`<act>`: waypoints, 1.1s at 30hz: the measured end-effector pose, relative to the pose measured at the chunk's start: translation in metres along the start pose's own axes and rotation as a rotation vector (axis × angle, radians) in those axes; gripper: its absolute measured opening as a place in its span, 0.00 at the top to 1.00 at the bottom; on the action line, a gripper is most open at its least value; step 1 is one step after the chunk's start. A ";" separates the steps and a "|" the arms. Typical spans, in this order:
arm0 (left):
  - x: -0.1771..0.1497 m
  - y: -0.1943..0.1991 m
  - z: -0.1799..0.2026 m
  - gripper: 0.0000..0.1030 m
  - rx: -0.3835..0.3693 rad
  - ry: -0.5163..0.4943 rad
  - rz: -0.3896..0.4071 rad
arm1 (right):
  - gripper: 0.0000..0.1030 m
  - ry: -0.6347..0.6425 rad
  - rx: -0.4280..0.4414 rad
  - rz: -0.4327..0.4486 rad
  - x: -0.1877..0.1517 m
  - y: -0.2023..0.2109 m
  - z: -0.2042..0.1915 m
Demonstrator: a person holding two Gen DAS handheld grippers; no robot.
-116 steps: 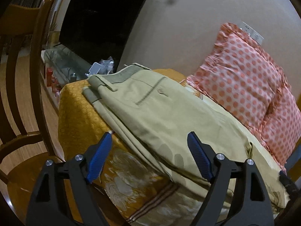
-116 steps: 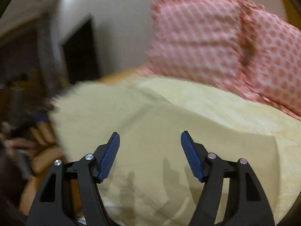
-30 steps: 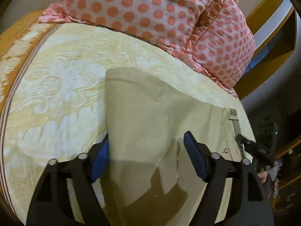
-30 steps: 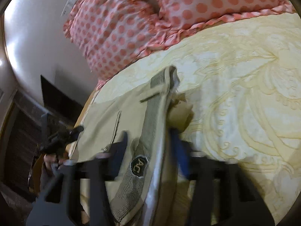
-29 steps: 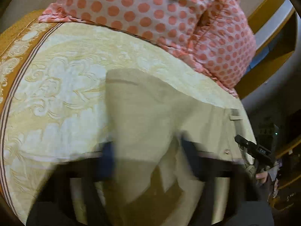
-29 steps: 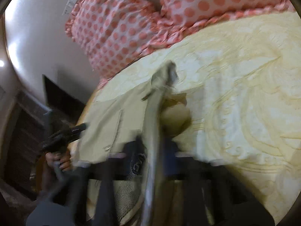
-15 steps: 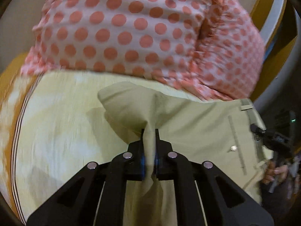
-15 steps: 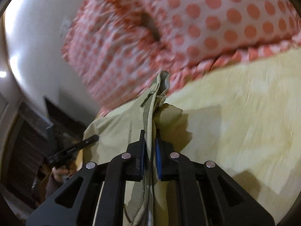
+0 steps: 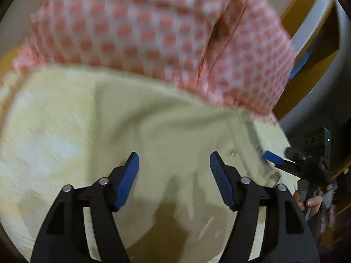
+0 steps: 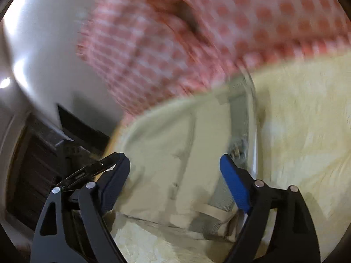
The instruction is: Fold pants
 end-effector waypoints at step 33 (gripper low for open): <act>-0.172 0.110 0.026 0.02 0.433 -0.249 0.256 | 0.01 0.527 -0.574 0.319 -0.178 0.045 -0.051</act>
Point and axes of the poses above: each gripper's, at about its wrist camera, not at the fingertips, and y roughly against the way its jaws point, z to its right, x to its top, the point moved 8 cm from there along -y, roughly the way its jaws point, and after that the axes turned 8 degrees about z, right-handed, at the moved point
